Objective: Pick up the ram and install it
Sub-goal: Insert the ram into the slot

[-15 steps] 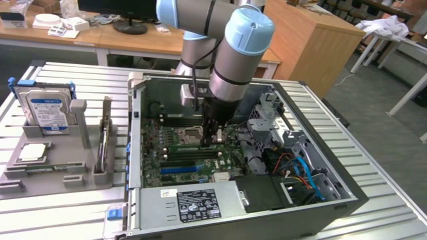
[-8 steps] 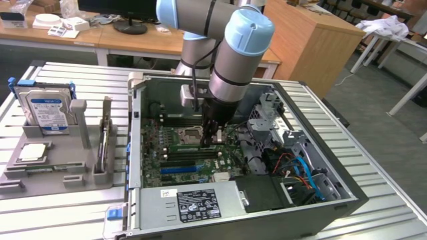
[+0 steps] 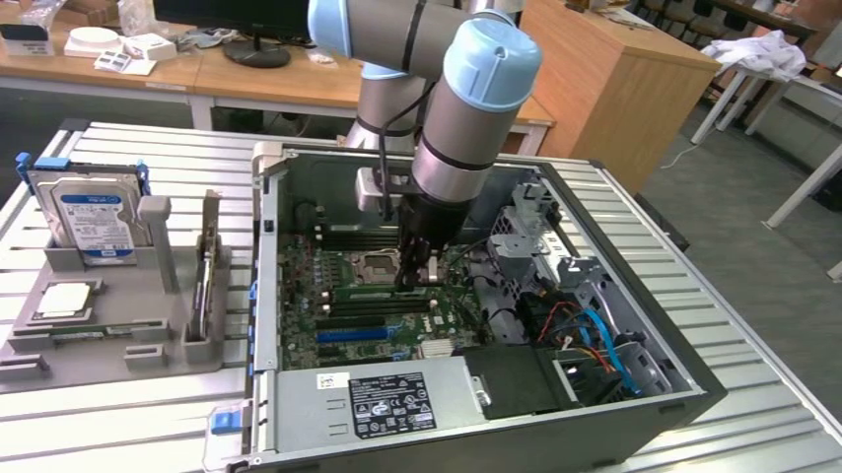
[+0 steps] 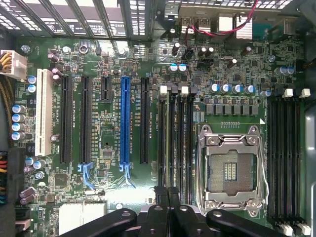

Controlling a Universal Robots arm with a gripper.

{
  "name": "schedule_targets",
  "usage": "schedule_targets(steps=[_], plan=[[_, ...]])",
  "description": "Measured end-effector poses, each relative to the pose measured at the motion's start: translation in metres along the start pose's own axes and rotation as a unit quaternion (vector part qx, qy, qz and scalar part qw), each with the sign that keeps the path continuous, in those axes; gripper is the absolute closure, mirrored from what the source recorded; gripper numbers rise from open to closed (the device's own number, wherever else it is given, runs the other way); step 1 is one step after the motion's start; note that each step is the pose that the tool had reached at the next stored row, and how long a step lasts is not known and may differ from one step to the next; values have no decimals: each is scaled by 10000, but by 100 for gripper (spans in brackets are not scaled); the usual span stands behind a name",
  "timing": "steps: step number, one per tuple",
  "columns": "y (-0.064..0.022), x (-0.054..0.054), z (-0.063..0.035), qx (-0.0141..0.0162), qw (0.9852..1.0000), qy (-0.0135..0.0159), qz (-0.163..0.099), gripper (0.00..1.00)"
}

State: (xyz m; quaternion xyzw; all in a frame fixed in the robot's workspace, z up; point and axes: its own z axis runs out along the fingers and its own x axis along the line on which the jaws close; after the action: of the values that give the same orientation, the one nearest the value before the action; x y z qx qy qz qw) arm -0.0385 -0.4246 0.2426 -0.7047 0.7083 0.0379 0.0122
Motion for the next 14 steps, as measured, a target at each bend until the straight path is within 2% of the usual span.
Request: schedule_targets(steps=[14], plan=[[-1, 3, 31, 0, 10000, 1, 1, 89]])
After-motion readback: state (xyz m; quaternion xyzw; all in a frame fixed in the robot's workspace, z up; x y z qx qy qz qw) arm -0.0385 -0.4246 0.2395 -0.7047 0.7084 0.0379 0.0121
